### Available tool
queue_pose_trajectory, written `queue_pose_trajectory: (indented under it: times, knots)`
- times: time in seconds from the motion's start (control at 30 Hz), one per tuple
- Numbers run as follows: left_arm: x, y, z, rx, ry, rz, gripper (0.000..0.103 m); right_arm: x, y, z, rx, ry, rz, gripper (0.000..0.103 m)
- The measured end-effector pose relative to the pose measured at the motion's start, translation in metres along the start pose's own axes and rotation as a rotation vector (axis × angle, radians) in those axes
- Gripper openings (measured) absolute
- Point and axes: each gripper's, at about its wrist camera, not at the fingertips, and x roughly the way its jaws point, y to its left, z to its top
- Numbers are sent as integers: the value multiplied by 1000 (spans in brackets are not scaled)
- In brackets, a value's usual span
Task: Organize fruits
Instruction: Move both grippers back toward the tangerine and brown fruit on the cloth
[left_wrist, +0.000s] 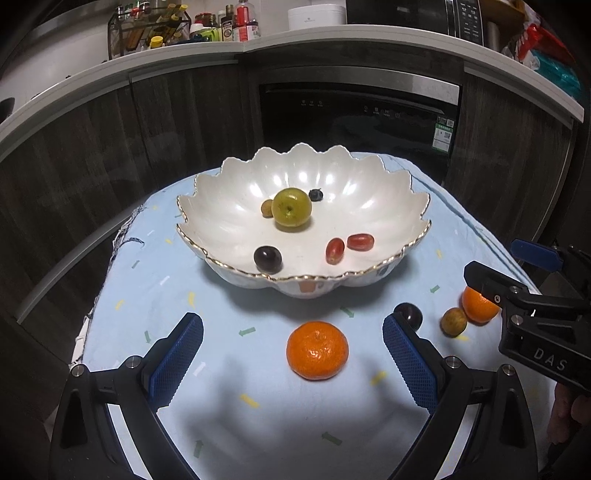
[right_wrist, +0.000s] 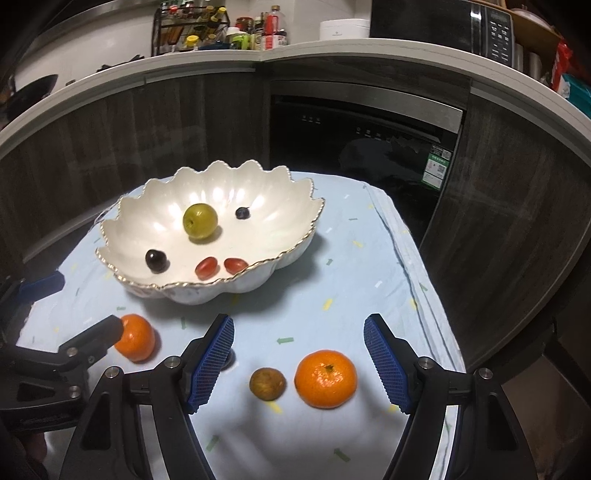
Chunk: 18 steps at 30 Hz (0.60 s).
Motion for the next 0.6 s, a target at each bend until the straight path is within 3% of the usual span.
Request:
queue_pose_trajectory:
  times: [0.07,0.4,0.6]
  knots:
    - [3,-2,-3,9,4,2,99,1,3,-4,-18,-3,5,73]
    - [19,-6,-15,28,31,-6,93,16,10,-19,-37,55,57,47]
    - [26,-7,-16,22,46,-27,85,22,13,-25,-44,77,78,45]
